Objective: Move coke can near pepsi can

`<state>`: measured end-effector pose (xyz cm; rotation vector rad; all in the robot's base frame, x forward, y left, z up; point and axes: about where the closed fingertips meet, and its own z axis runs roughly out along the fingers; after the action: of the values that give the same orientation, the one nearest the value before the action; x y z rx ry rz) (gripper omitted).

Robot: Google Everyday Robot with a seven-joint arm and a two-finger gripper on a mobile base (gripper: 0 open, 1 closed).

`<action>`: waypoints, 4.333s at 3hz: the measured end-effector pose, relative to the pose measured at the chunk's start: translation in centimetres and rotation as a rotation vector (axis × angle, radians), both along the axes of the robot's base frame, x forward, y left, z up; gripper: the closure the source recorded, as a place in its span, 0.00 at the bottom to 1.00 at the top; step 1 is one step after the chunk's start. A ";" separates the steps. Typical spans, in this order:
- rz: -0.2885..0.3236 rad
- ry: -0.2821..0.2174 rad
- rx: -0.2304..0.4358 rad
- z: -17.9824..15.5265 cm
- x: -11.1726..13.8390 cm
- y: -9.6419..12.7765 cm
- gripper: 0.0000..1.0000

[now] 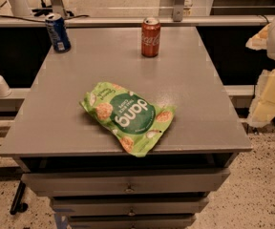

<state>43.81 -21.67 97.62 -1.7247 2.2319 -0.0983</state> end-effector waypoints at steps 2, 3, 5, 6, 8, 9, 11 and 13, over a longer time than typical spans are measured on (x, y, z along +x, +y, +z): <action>0.000 0.003 0.034 -0.7 0.2 0.2 0.00; -0.021 -0.007 0.118 -2.7 2.3 0.5 0.00; -0.107 -0.121 0.295 -6.6 12.1 1.3 0.00; -0.160 -0.210 0.395 -7.1 17.5 2.1 0.00; -0.204 -0.315 0.530 -6.5 22.5 4.0 0.00; -0.221 -0.324 0.547 -6.4 22.7 4.0 0.00; -0.341 -0.356 0.775 -7.4 28.1 5.9 0.00; -0.375 -0.369 0.961 -9.1 35.0 9.1 0.00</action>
Offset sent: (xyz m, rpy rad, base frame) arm 0.0049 0.0041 -0.0251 0.0893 0.0314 0.0011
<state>78.83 -12.60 88.57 -0.7057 1.8100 0.4587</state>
